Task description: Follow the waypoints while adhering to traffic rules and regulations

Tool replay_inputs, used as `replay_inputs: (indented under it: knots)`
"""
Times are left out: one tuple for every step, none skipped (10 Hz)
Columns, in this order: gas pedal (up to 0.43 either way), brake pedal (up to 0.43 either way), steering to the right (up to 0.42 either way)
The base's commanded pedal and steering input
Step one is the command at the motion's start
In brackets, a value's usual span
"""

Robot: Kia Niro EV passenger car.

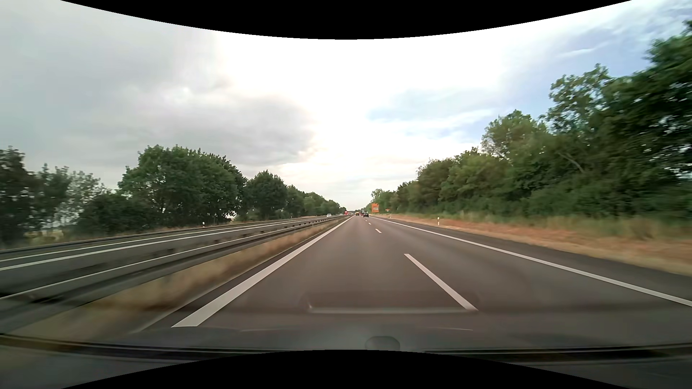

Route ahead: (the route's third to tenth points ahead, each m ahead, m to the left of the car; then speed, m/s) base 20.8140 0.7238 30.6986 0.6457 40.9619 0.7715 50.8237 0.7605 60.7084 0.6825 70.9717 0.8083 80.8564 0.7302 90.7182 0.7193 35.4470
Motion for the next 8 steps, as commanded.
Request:
replay_inputs:
  knots:
    - [0.13, 0.0, -0.003]
    - [0.13, 0.0, -0.003]
    - [0.13, 0.0, -0.003]
    - [0.13, 0.0, -0.003]
    - [0.13, 0.0, -0.003]
    - [0.13, 0.0, -0.002]
    - [0.13, 0.0, -0.003]
    - [0.13, 0.0, -0.003]
